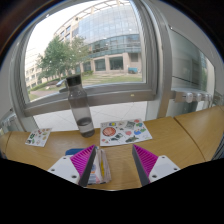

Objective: Fold towel

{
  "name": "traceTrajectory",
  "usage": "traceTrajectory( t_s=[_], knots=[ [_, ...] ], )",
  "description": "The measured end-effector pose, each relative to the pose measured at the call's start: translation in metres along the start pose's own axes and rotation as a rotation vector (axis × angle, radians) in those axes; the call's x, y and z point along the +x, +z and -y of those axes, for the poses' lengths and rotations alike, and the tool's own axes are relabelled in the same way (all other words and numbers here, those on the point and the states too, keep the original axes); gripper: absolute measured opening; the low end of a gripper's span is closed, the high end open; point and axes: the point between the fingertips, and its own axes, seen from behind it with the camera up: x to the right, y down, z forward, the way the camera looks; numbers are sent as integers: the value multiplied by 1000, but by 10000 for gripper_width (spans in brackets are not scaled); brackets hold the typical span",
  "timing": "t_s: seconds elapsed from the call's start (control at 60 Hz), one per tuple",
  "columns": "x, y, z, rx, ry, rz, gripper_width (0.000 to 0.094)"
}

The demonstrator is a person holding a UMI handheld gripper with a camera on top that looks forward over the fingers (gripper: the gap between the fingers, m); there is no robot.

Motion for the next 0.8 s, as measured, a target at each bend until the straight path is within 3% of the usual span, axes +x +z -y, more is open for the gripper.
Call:
traceTrajectory(
  t_s=[0.183, 0.333, 0.55, 0.8],
  knots=[
    [-58, -52, 33, 140, -58, 39, 796],
    [-119, -87, 22, 207, -99, 61, 822],
    [-204, -131, -33, 186, -126, 150, 839],
    [-238, -165, -65, 178, -140, 150, 839]
  ],
)
